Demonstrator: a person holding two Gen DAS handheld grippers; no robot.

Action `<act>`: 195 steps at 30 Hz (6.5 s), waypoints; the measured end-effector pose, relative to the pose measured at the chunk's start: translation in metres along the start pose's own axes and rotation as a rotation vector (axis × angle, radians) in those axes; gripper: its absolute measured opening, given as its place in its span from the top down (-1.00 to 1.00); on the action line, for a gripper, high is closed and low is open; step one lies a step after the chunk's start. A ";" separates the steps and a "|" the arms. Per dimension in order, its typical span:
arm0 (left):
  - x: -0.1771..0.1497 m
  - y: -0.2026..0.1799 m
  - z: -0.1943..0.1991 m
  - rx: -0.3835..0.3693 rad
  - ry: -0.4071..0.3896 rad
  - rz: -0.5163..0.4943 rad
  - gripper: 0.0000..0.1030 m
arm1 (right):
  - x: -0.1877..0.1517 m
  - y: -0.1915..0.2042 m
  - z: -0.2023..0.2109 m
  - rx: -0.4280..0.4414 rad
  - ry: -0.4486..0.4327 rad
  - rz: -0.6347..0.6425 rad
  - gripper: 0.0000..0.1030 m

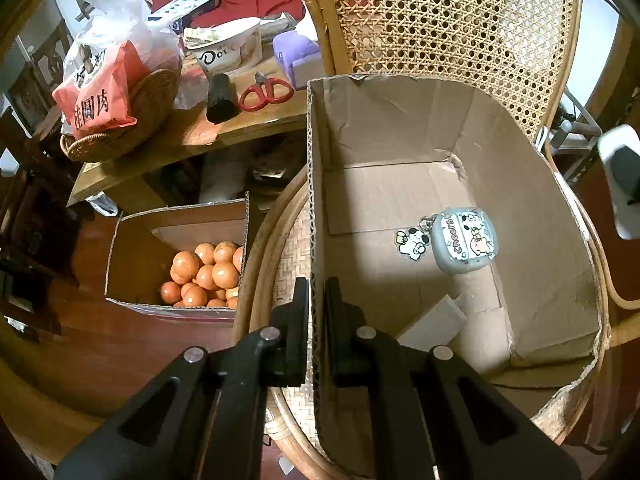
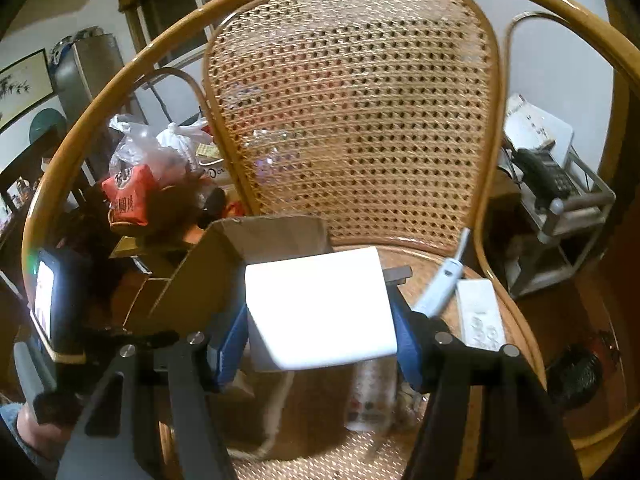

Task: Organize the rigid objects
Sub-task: 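Carry the second white charger into the box and open the right gripper, then move the right gripper back toward the keys and remotes, then lower the right gripper onto the bunch of keys, then close the right gripper on the key ring of the bunch of keys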

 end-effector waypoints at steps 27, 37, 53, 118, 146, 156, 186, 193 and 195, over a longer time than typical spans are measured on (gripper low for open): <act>-0.001 0.000 -0.001 -0.007 0.007 -0.007 0.85 | -0.023 0.064 -0.074 -0.018 0.159 0.319 -0.34; -0.003 0.000 0.000 -0.007 0.006 -0.011 0.84 | -0.019 0.061 -0.061 0.018 0.144 0.247 -0.35; -0.003 -0.001 0.000 0.005 0.004 -0.010 0.84 | -0.003 -0.004 -0.010 -0.052 0.031 0.101 -1.00; -0.004 -0.001 0.003 -0.015 0.004 0.030 0.84 | -0.077 -0.125 -0.073 -0.158 0.329 -0.401 -0.07; -0.003 0.000 0.003 -0.016 0.000 0.027 0.87 | -0.102 -0.165 -0.046 -0.129 0.383 -0.438 0.13; -0.003 -0.001 0.003 -0.014 0.002 0.026 0.88 | -0.093 -0.177 -0.021 -0.111 0.355 -0.412 0.13; -0.003 -0.001 0.002 -0.014 0.003 0.022 0.87 | -0.085 -0.121 -0.043 -0.229 0.336 -0.215 -0.01; -0.002 0.000 0.002 -0.015 0.005 0.028 0.87 | -0.083 -0.109 -0.047 -0.177 0.359 -0.151 0.64; -0.002 0.000 0.001 -0.014 0.003 0.025 0.88 | -0.088 -0.108 -0.052 -0.186 0.387 -0.138 0.76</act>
Point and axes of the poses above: each gripper's, at about its wrist camera, not at the fingertips, and z roughly against the way its jaws point, y to its left, x to its top, the point moved 8 cm from there along -z, roughly the way its jaws point, and after that the axes turned 2 degrees about -x, right-handed, at the moved point
